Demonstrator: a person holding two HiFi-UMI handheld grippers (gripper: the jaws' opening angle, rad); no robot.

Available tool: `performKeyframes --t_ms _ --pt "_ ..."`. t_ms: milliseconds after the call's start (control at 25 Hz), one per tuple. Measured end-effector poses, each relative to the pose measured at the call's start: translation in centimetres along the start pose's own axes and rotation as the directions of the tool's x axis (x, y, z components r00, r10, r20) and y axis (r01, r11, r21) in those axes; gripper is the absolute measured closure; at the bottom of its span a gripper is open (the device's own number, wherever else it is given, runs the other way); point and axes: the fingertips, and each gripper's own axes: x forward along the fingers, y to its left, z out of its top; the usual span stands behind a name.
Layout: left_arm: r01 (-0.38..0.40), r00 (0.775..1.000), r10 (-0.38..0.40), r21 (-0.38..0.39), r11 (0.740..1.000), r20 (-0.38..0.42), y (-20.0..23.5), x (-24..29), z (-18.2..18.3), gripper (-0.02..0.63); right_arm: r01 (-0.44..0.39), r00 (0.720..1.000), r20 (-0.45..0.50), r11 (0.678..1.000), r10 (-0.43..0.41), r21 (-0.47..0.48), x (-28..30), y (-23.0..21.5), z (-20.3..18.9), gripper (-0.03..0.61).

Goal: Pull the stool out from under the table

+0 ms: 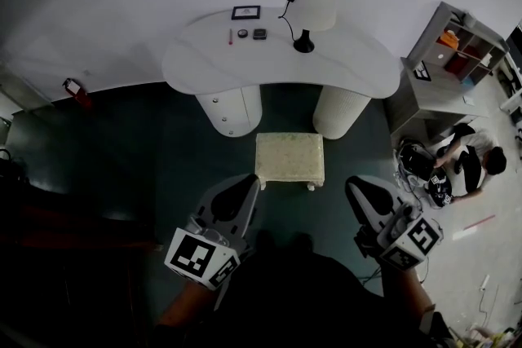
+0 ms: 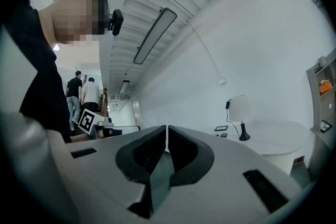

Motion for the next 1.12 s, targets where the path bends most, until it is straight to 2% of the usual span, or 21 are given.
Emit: performKeyframes --t_ms 120,320,560,720,880,1000,1120 --pt "-0.006 1.000 0.007 0.041 0.999 -0.007 -0.8 1.0 0.3 0.595 -0.011 1.000 -0.012 0.999 0.011 -0.035 -0.4 -0.8 0.1 0.557" --pt "-0.029 1.000 0.028 0.039 0.999 0.007 -0.9 2.2 0.7 0.595 -0.051 0.999 -0.009 0.994 0.050 -0.095 0.0 -1.1 0.8 0.560" --pt "-0.074 0.997 0.075 0.128 0.989 -0.004 -0.2 2.4 0.0 0.595 -0.001 0.999 -0.033 0.994 -0.003 -0.108 0.2 -2.2 0.1 0.561" --pt "-0.107 0.994 0.109 0.137 0.985 -0.005 0.4 2.4 0.2 0.595 0.039 0.999 -0.033 0.994 -0.043 -0.106 0.0 -2.9 0.4 0.561" --pt "-0.111 0.993 0.114 0.152 0.982 -0.009 0.1 2.2 0.6 0.595 0.040 0.999 -0.011 0.992 -0.042 -0.120 -0.2 -2.8 0.9 0.561" --pt "-0.145 0.989 0.144 0.172 0.974 0.020 0.7 1.9 2.0 0.595 0.051 0.999 0.002 0.991 -0.051 -0.123 -0.6 -3.2 1.7 0.561" --pt "-0.181 0.983 0.182 0.183 0.966 0.014 1.7 1.1 2.3 0.595 0.069 0.998 0.007 0.990 -0.069 -0.126 -1.4 -3.6 2.1 0.561"
